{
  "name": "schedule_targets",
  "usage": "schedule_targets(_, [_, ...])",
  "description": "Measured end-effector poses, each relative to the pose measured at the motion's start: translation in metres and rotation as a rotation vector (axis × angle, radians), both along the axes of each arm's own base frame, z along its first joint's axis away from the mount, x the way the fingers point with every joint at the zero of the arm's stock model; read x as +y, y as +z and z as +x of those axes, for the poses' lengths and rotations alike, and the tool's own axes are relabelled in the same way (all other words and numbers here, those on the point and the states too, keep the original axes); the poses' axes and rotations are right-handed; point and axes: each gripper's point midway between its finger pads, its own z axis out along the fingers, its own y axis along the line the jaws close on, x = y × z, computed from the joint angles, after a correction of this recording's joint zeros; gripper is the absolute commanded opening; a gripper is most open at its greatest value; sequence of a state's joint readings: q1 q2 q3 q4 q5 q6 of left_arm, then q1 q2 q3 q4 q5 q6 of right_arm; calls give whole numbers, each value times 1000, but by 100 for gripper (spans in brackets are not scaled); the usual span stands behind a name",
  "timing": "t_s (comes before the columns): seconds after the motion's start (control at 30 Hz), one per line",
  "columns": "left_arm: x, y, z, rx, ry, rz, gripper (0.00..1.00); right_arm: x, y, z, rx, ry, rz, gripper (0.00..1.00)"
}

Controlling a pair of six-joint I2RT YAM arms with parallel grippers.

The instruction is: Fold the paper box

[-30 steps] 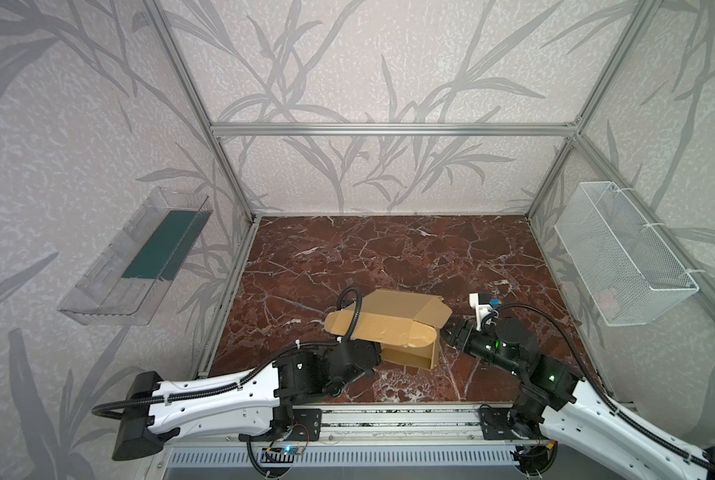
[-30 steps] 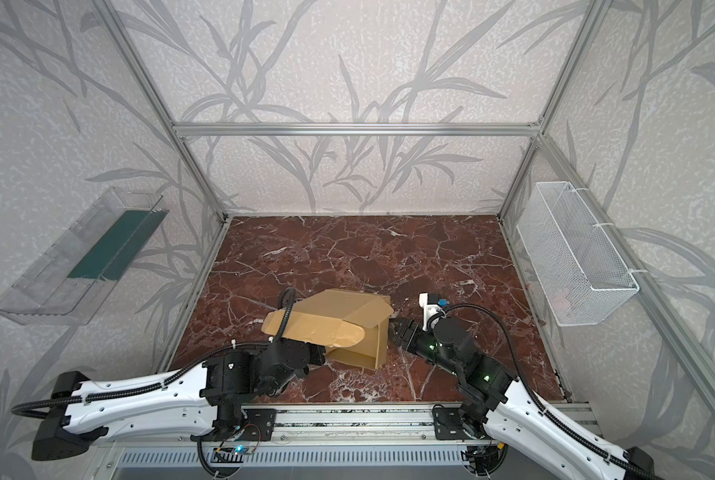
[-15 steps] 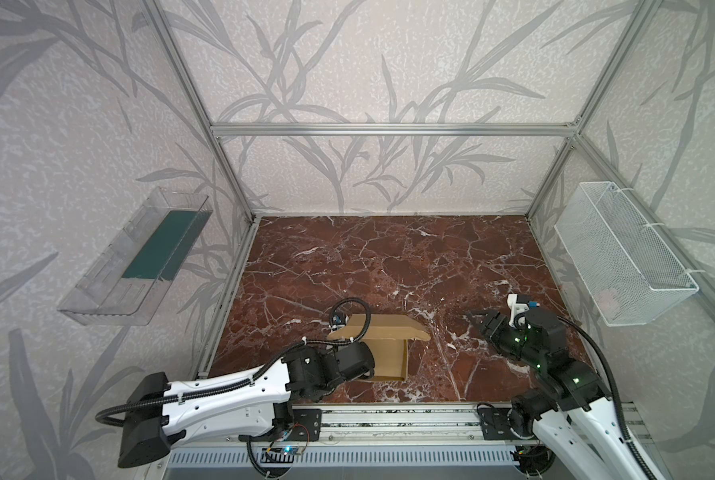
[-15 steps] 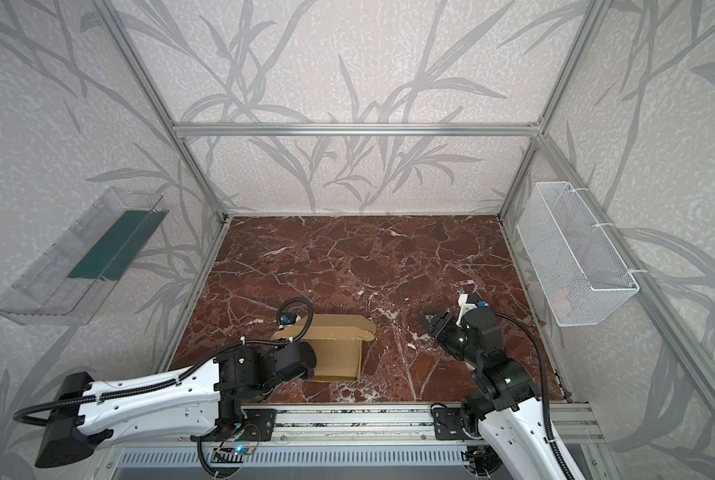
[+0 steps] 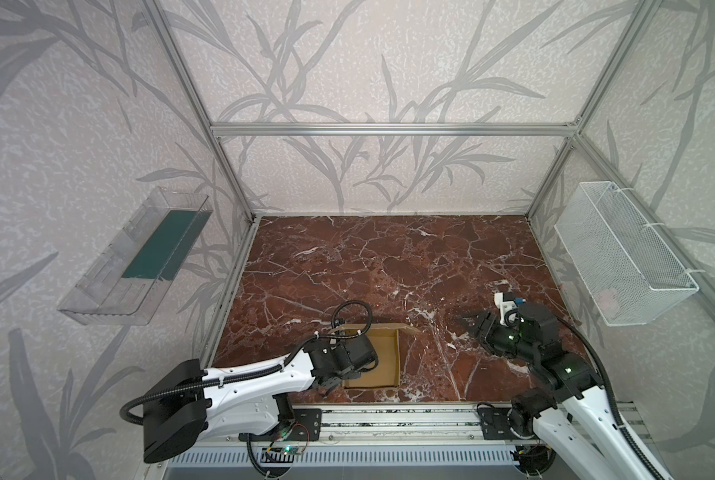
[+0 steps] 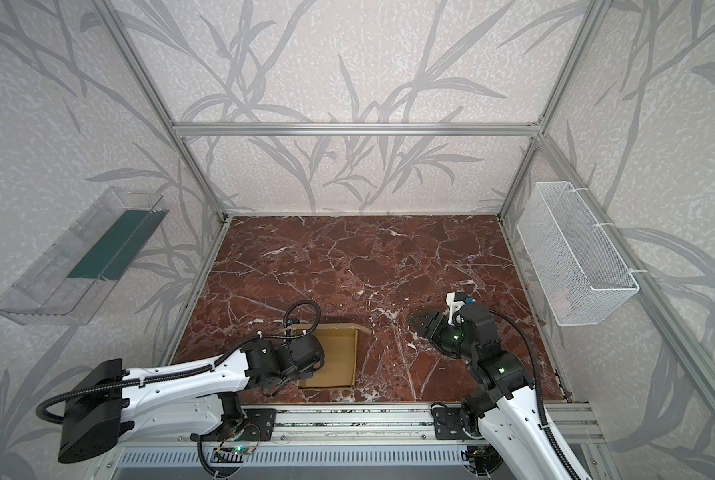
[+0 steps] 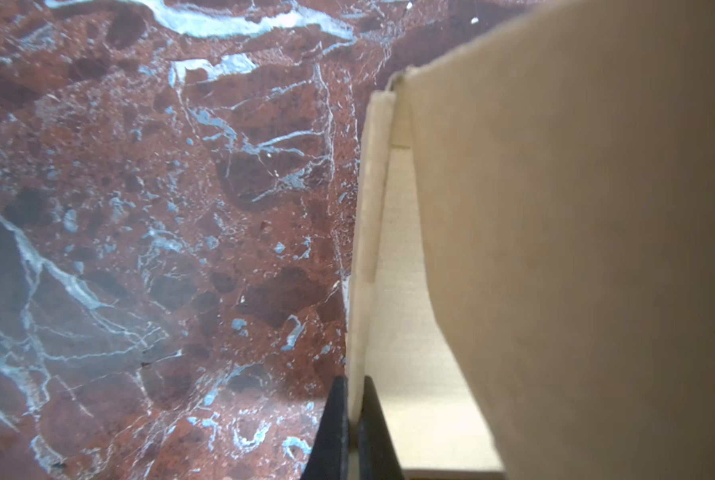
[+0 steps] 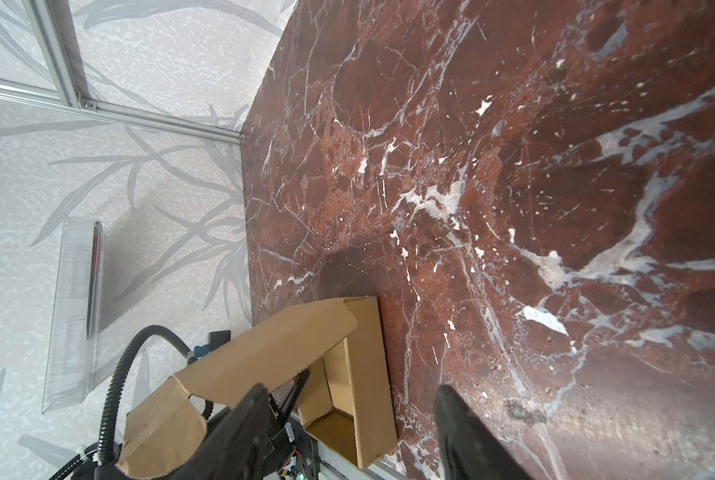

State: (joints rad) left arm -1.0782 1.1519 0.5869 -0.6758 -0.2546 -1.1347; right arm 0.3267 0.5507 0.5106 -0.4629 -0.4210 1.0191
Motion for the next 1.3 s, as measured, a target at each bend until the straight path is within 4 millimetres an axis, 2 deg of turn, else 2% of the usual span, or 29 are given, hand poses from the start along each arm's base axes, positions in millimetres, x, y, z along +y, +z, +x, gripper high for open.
schedule_targets(0.2, [-4, -1, 4, 24, 1, 5, 5, 3, 0, 1, -2, 19, 5, 64])
schedule_targets(0.43, [-13, 8, 14, 8, -2, -12, 41, 7, -1, 2, -4, 47, 5, 64])
schedule_targets(0.7, [-13, 32, 29, -36, 11, -48, 58, 13, -5, 2, -6, 99, -9, 64])
schedule_targets(0.87, [-8, 68, 38, -115, -8, -100, 68, 19, -12, 3, -8, 160, -39, 64])
schedule_targets(1.0, [-1, 94, 43, -180, -28, -157, 72, 25, -13, 6, -20, 218, -60, 64])
schedule_targets(1.13, [3, 105, 41, -203, -81, -175, 73, 37, -7, 8, -56, 283, -74, 64])
schedule_targets(1.3, [9, 125, 33, -243, -175, -172, 73, 62, 2, 3, -129, 410, -105, 64])
